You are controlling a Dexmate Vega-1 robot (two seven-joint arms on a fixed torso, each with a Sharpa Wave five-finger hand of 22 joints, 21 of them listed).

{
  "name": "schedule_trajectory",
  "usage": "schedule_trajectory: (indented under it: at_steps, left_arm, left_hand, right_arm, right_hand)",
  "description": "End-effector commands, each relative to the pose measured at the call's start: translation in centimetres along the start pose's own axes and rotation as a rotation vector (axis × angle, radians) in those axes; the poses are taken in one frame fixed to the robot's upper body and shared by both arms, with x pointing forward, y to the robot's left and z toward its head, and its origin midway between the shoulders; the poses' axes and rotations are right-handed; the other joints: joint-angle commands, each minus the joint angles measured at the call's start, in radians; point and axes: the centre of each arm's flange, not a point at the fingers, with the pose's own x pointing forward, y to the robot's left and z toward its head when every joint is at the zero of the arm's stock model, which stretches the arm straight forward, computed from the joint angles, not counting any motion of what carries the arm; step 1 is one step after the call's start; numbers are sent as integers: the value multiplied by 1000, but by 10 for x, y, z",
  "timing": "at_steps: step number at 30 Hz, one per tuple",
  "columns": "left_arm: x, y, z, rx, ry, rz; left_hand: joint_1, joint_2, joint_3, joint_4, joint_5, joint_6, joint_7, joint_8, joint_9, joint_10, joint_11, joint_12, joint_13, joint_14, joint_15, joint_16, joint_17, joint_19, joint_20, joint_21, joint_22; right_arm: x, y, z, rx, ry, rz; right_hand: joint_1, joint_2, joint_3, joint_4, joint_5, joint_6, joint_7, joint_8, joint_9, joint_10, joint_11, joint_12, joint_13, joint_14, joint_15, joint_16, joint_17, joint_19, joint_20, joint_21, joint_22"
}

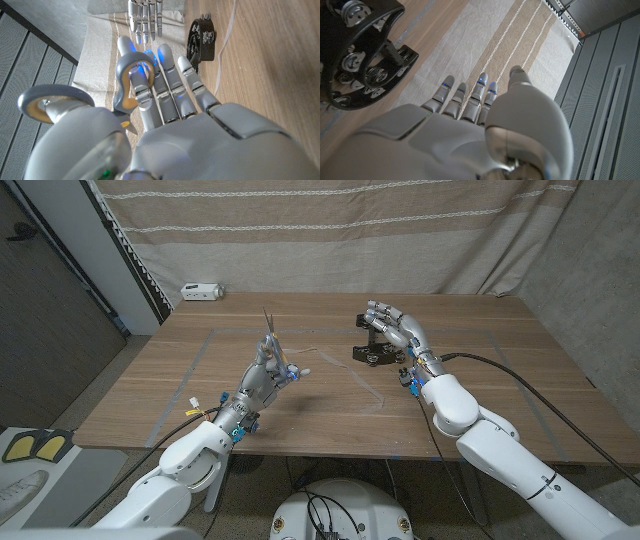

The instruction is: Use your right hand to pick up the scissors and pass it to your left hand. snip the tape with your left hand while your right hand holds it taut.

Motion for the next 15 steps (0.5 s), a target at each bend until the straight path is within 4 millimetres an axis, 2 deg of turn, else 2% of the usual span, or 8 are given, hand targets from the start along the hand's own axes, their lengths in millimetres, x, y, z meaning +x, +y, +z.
schedule_trajectory:
  at_steps: [1, 2, 5, 11, 14, 15]
  left_arm:
    - [-5, -2, -4, -9, -2, 6]
    - [-5, -2, -5, -8, -3, 7]
    - [-6, -3, -5, -11, -2, 9]
    - [-7, -2, -7, -14, 0, 11]
    - [-7, -2, -8, -18, 0, 11]
    - [-6, -2, -9, -20, -2, 9]
  left_hand:
    - [13, 5, 2, 0, 8, -72, 82, -3, 3, 69, -67, 30, 3, 2, -55, 5, 0, 1, -10, -7, 5]
    - [13, 5, 2, 0, 8, -72, 82, -3, 3, 69, -68, 31, 4, 2, -55, 5, 0, 0, -10, -8, 5]
    - [14, 5, 2, 1, 10, -72, 81, -4, 3, 68, -67, 31, 5, 0, -54, 7, 4, -1, -10, -10, 5]
    - [16, 6, 2, 2, 13, -71, 80, -5, 4, 67, -69, 33, 4, -2, -53, 6, 1, -1, -10, -13, 7]
    - [17, 6, 2, 2, 15, -70, 80, -5, 5, 66, -71, 33, 4, 0, -54, 7, 1, -1, -10, -15, 8]
    - [18, 7, 3, 3, 15, -69, 80, -5, 4, 67, -71, 32, -1, -1, -53, 7, 0, -1, -10, -16, 8]
  right_arm:
    - [2, 9, 0, -133, 37, 4]
    - [2, 10, 0, -132, 44, 4]
    - [2, 13, -1, -166, 52, 10]
    - [2, 16, -2, -197, 68, 24]
    - [2, 17, -1, -216, 68, 24]
    - [2, 17, -1, -221, 66, 30]
  right_hand:
    - [7, -2, 1, -12, 4, 5, 1, 3, 2, 9, 0, 7, 3, 28, -80, 12, 4, 32, -4, 2, 3]
    - [9, -5, 0, -16, 2, 6, 3, 3, 2, 15, 2, 10, 4, 59, -90, 23, 5, 70, 24, 13, 3]
    - [14, -10, -2, -22, 0, 2, 2, 2, 2, 0, -9, 5, 6, 93, -108, 33, 3, 101, 49, 20, 2]
    - [16, -6, -1, -23, -1, -14, -3, -5, 2, -22, -9, -3, 7, 96, -118, 35, 8, 94, 54, 15, 3]
    - [16, -3, 0, -23, -1, -15, -2, -4, 2, -23, -6, -3, 7, 101, -125, 39, 13, 99, 41, 16, 4]
    - [18, -2, 0, -25, -3, -17, 0, -4, 2, -24, 7, -4, 8, 105, -129, 44, 21, 125, -11, 24, 6]
